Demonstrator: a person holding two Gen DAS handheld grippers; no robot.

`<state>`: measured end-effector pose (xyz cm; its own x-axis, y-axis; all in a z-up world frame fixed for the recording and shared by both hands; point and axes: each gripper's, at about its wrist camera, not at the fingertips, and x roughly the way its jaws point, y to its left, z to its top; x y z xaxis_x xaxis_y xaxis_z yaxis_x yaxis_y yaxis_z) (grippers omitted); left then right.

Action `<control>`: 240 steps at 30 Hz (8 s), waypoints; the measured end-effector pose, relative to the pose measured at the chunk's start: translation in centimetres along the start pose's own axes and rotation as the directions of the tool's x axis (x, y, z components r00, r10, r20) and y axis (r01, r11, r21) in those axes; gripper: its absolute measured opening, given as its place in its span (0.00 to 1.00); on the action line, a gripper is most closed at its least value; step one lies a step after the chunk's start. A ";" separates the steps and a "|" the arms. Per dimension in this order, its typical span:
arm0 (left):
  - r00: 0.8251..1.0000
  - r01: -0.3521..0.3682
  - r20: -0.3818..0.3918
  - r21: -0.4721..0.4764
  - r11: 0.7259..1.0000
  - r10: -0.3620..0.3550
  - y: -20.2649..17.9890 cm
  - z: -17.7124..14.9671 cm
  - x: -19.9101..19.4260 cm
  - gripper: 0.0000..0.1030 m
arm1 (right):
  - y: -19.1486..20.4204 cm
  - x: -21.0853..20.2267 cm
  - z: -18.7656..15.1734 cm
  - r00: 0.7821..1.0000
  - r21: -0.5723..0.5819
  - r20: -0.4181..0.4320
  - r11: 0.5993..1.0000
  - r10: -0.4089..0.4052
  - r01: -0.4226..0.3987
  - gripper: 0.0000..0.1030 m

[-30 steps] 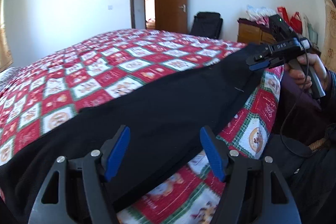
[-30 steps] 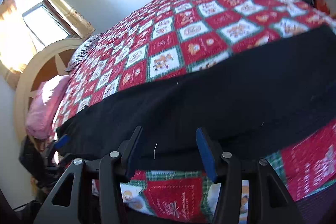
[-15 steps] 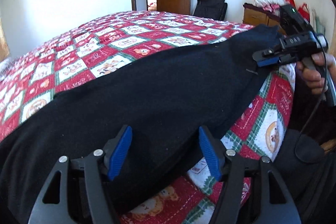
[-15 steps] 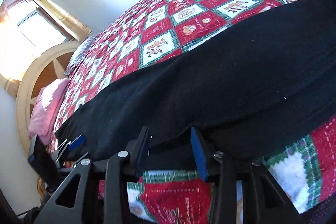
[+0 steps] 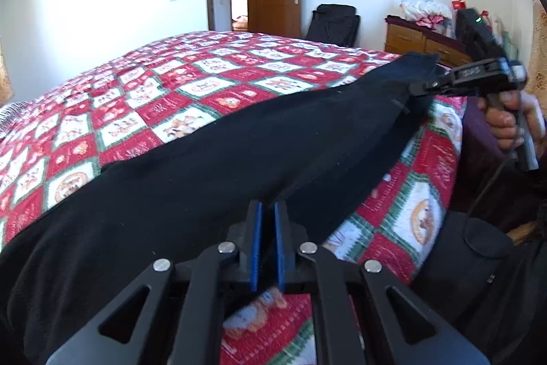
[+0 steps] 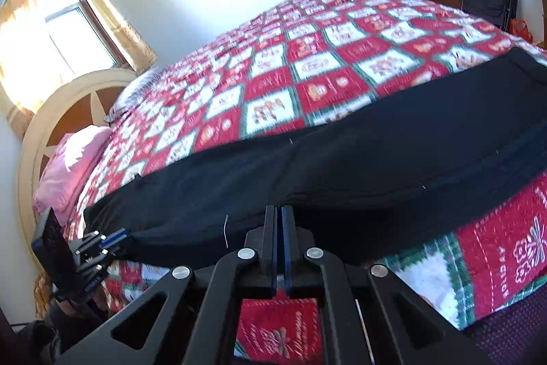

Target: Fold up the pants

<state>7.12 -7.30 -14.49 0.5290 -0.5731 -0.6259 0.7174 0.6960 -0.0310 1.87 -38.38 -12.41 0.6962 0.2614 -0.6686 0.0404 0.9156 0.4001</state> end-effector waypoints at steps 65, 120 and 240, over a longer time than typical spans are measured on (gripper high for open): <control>0.995 -0.083 0.052 0.060 0.995 0.080 -0.1 -0.7 -1.4 0.61 | -8.0 -7.4 0.6 0.981 0.110 0.138 0.986 -0.139 0.124 0.36; 0.851 -0.481 -0.007 -0.414 0.773 0.525 18.8 -8.6 -11.2 0.71 | -17.8 -7.3 6.0 0.959 0.228 0.141 0.951 -0.247 0.211 0.40; 0.942 -0.322 -0.018 -0.330 0.888 0.335 10.9 -7.6 -4.5 0.88 | 5.7 3.7 -6.5 0.940 -0.683 -0.032 0.694 -0.339 0.227 0.02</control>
<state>9.09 6.12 -17.89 0.7301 -0.2993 -0.6143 0.3173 0.9447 -0.0831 0.01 -30.16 -16.66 0.6180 -0.0549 -0.7843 -0.3034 0.9036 -0.3024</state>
